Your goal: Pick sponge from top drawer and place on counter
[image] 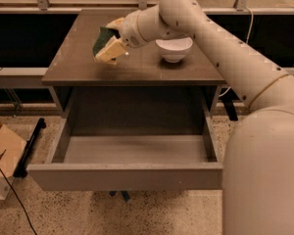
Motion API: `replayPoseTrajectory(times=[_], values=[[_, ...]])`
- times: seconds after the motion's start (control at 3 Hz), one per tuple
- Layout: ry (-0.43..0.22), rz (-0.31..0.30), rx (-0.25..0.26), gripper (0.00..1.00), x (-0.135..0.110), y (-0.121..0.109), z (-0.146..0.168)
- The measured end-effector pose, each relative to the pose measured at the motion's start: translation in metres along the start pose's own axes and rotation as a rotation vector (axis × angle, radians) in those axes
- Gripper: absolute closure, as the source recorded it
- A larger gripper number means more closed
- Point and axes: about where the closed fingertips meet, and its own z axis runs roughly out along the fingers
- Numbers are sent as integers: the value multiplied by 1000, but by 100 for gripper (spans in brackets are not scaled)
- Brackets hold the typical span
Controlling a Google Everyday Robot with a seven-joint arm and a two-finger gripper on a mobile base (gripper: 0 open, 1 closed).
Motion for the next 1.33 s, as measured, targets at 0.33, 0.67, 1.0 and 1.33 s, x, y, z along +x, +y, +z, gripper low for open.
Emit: replayPoseTrajectory(times=[0.33, 0.67, 1.0, 1.33], values=[[14, 23, -35, 50, 13, -6, 23], [25, 37, -80, 27, 22, -7, 48], [22, 36, -81, 4, 21, -7, 49], [22, 36, -84, 0, 21, -6, 51]])
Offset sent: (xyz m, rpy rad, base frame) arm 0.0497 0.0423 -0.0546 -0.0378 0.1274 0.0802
